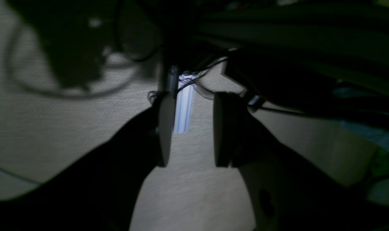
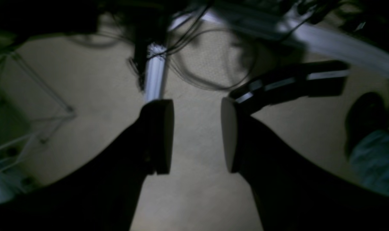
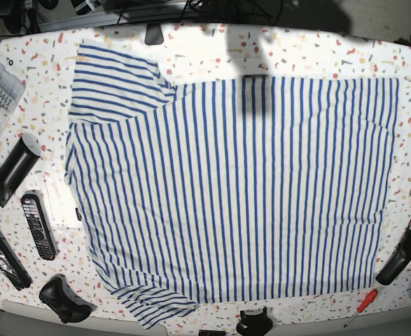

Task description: Layout the t-shirt on the table in an organized manner, then fold the t-shirt properly

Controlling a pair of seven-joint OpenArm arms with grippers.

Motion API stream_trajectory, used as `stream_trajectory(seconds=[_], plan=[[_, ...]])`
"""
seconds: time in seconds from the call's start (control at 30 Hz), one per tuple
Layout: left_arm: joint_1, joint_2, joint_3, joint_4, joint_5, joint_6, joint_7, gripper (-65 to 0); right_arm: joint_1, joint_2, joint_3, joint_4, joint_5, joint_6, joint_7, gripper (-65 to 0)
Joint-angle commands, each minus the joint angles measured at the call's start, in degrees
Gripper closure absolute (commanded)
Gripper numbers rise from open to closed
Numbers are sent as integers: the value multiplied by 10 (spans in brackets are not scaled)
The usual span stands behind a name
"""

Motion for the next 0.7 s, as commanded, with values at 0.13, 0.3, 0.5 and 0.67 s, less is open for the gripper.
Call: stream_trajectory(seconds=[0.13,0.3,0.5,0.67], plan=[[105,-6,-1,106,-52,-60,-1,-193,-128,73,2,126,43,56,0,-243],[187,-6,-1,241,-52,-62,14,-193,-241,116,28,269,44,66,0,-243],[269,-6,-2,421,-52,-62,105,-193,-372,120,132,438,44,66,-17,-243],[317,-6,-2,555,-52,-62,156,-193,-445,120,229,558,43,67,-18,-243]])
